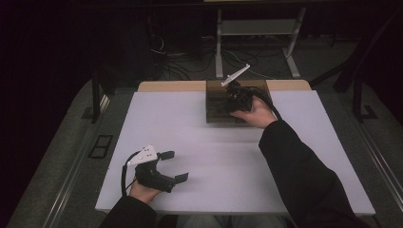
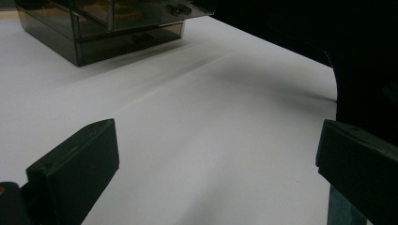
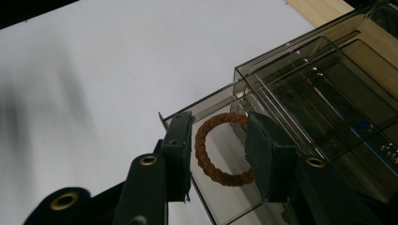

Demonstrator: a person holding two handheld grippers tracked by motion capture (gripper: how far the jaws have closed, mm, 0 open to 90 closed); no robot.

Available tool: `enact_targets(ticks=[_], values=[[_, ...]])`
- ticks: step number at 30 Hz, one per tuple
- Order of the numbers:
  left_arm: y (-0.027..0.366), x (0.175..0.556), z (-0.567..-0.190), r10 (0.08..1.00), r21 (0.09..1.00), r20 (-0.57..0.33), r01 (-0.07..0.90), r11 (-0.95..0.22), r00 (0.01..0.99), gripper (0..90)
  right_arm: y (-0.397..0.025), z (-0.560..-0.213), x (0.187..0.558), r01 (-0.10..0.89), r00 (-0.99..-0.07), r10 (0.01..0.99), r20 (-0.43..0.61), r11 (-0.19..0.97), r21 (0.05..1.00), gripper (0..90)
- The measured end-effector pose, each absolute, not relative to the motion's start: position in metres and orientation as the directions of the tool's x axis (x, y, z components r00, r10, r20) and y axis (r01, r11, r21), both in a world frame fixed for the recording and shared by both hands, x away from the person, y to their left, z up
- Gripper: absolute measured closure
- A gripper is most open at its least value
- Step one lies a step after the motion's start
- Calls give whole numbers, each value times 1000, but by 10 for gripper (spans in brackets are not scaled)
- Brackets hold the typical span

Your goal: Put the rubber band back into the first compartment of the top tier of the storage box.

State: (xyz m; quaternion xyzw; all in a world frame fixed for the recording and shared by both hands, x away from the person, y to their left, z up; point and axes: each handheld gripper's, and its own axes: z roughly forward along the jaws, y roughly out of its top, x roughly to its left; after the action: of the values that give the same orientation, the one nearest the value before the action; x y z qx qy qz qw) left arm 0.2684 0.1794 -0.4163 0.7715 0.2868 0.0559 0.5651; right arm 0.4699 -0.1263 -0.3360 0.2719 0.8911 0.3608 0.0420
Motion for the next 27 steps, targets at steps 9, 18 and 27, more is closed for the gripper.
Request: enact_targets(ticks=[9, 18, 27], values=[[179, 269, -416, 506, 903, -239, 381, -199, 829, 0, -135, -328, 464, 461, -837, 534, 121, 567, 683, 484], [179, 269, -417, 507, 903, -241, 383, -196, 828, 0, -141, -320, 455, 465, -830, 544, 124, 552, 692, 281], [179, 269, -417, 506, 902, -244, 385, -196, 827, 0, -151, -318, 446, 482, -817, 558, 144, 525, 702, 97]])
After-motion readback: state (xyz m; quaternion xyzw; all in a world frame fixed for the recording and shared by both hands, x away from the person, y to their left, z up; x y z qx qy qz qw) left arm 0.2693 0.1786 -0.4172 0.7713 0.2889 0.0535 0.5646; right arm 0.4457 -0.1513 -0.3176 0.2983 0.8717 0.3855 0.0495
